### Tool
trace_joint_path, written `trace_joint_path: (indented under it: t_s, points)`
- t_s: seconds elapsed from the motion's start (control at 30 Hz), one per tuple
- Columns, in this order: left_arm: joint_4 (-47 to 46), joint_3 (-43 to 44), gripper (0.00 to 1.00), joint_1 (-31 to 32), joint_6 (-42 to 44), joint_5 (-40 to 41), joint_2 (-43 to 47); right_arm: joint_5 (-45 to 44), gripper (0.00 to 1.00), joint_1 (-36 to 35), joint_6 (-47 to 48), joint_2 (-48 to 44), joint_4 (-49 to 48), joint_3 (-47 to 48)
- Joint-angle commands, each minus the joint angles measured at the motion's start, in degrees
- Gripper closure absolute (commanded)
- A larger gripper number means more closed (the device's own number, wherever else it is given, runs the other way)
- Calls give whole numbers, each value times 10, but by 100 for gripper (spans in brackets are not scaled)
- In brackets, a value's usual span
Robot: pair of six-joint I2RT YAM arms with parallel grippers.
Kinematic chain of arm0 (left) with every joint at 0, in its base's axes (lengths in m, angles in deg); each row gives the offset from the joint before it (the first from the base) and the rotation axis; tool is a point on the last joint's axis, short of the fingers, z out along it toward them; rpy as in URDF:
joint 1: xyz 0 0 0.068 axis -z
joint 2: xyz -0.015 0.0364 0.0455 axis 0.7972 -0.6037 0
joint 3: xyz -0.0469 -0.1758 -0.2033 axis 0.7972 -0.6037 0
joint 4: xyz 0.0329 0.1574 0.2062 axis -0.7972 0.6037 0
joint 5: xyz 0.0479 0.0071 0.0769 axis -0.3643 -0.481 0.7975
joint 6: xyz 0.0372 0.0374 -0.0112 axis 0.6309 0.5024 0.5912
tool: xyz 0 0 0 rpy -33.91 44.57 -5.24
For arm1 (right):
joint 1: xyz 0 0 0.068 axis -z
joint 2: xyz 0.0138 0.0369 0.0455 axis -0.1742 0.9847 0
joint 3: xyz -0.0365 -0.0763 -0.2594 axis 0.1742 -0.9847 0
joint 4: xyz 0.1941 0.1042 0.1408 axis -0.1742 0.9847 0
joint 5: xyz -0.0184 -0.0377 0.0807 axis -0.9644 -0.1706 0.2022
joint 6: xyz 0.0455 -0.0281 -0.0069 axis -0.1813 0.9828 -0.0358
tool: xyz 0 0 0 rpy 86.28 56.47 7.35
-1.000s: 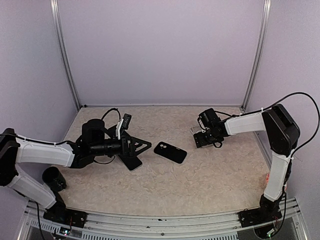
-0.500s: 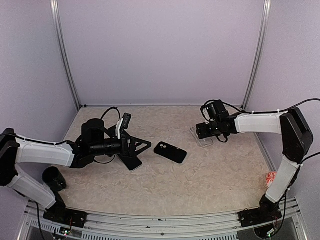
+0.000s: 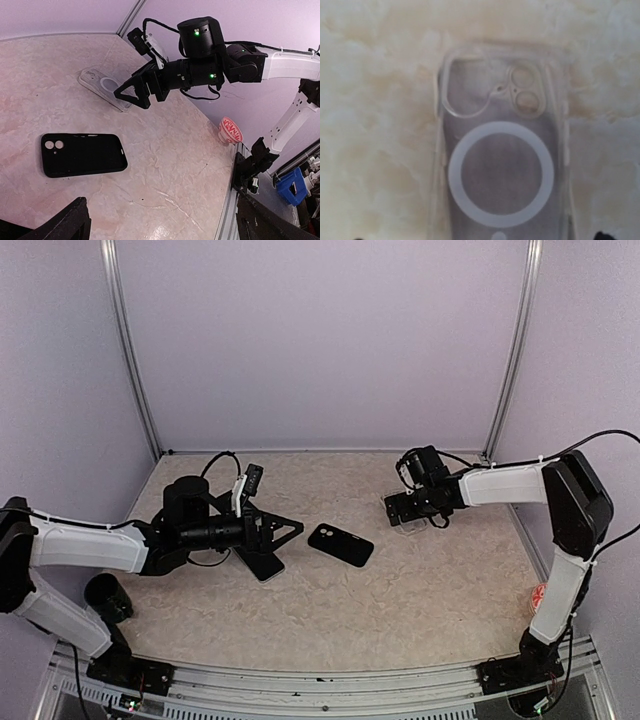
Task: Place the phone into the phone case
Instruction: Pick up the phone case from the phone case.
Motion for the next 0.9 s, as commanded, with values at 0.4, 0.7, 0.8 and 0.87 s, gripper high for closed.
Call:
trace_joint_path:
  t_s: [0.4,0.7,0.8,0.87]
  points:
    - [-13,-1,1,8,1,1,6,-3,1,23,5,81,-8,40]
    - [-16,8,1,10,-1,-1,-2,23,10,27,2,88,-15,38]
    - [-16,9,1,10,-1,-1,-4,24,11,28,2,89,-16,37]
    - [-16,10,1,10,-1,-1,-5,25,13,28,1,90,-17,36]
